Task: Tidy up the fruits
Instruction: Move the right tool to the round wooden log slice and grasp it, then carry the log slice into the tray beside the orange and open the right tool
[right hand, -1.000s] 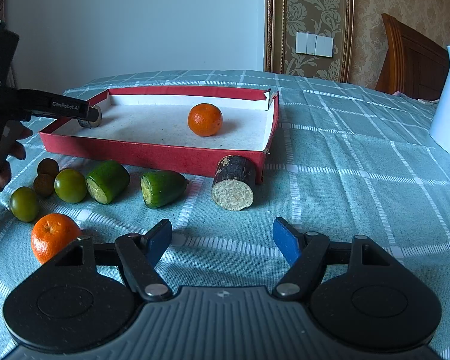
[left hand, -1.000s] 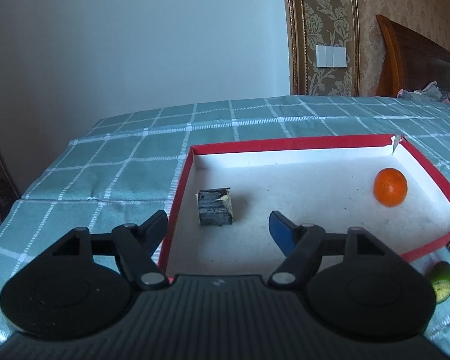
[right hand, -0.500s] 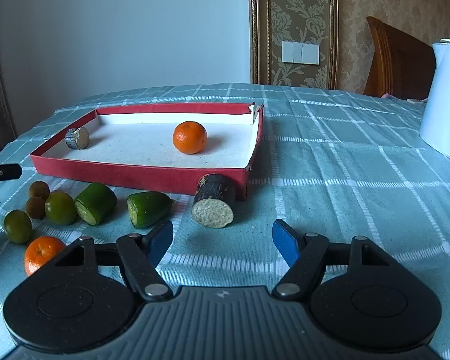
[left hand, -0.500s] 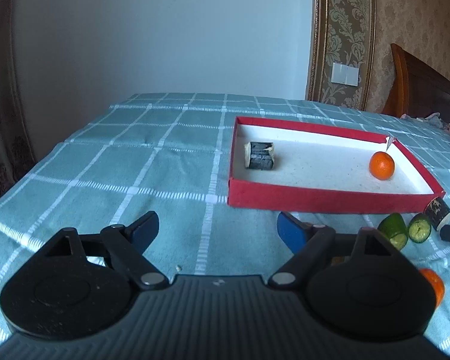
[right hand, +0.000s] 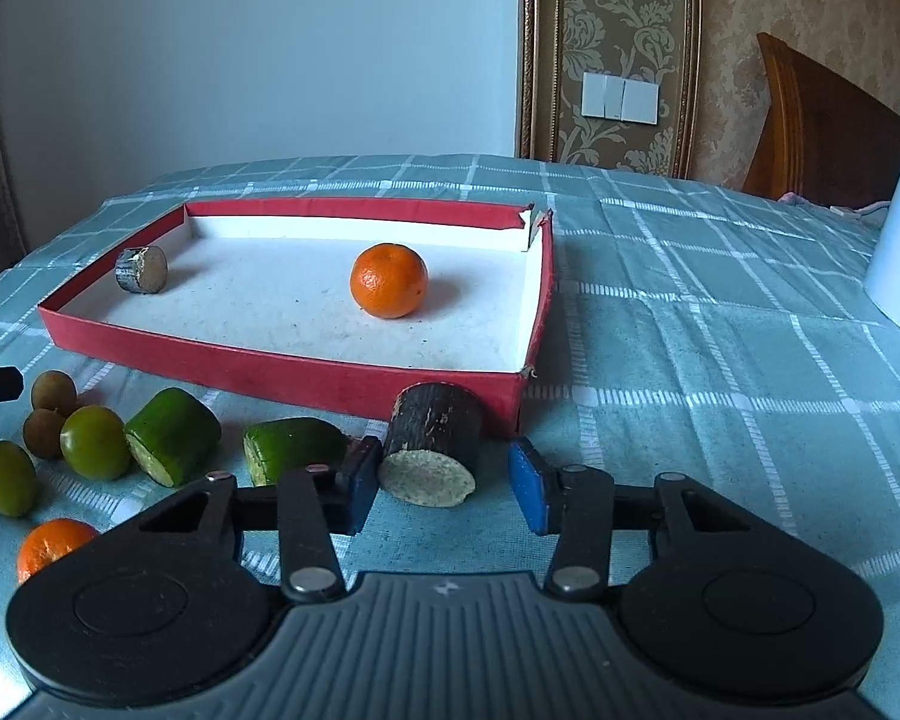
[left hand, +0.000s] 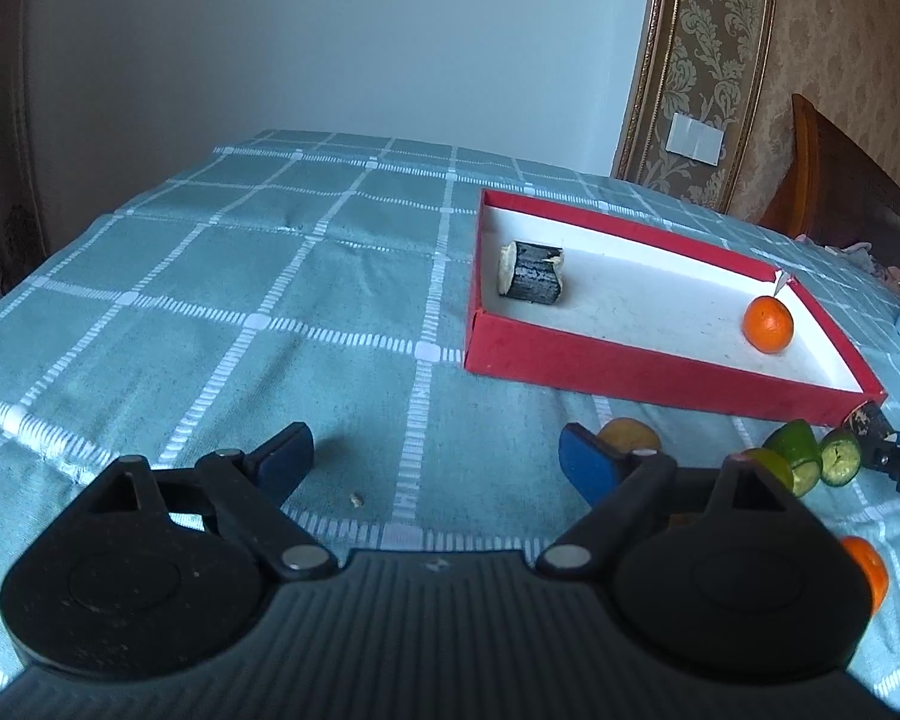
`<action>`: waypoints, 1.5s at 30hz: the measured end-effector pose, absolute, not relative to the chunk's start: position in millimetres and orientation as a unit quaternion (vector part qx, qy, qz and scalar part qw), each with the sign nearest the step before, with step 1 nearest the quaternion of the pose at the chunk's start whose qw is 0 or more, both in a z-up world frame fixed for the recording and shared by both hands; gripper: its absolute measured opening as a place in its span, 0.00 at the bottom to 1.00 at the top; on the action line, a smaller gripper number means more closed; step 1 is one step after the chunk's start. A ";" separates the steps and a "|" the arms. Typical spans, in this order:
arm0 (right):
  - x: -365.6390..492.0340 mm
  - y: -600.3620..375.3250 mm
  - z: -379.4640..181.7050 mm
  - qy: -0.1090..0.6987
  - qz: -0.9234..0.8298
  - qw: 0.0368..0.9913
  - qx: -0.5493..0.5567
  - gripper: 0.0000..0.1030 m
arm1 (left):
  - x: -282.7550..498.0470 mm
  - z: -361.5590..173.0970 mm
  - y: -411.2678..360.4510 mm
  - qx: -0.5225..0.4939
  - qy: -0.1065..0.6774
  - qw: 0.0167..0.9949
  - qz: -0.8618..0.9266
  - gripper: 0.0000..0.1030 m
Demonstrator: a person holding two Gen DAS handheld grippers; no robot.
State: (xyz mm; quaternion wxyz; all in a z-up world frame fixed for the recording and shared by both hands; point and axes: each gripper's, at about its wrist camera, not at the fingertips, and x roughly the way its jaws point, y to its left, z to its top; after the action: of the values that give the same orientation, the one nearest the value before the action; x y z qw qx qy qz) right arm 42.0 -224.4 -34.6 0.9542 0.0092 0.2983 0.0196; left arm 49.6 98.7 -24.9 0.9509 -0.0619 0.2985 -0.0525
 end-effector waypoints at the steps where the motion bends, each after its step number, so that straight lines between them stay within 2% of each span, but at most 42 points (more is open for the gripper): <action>1: 41.5 -222.1 -34.9 0.296 0.018 0.955 0.005 0.34 | 48.8 -24.9 100.4 -0.068 0.296 0.951 -0.054 0.86; 10: 28.5 -220.1 -21.5 0.264 0.008 0.965 -0.008 0.33 | 50.2 -24.8 95.7 -0.059 0.302 0.950 -0.057 0.94; 18: 41.8 -221.7 11.3 0.222 -0.002 0.974 -0.037 0.32 | 50.7 -25.0 95.6 -0.058 0.303 0.949 -0.059 0.94; 32: 109.7 -224.2 -4.5 0.266 -0.004 0.963 -0.036 0.32 | 51.0 -25.0 95.6 -0.058 0.303 0.949 -0.061 0.96; 45: 133.7 -227.2 -21.9 0.285 -0.009 0.958 -0.019 0.32 | 51.9 -25.8 94.2 -0.054 0.304 0.949 -0.060 0.96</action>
State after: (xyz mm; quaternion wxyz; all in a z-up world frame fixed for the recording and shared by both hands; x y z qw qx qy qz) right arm 133.7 -227.2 -21.9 0.9582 -0.0194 0.2853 -0.0090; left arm 51.9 94.2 -25.8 0.9491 -0.0536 0.3044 -0.0602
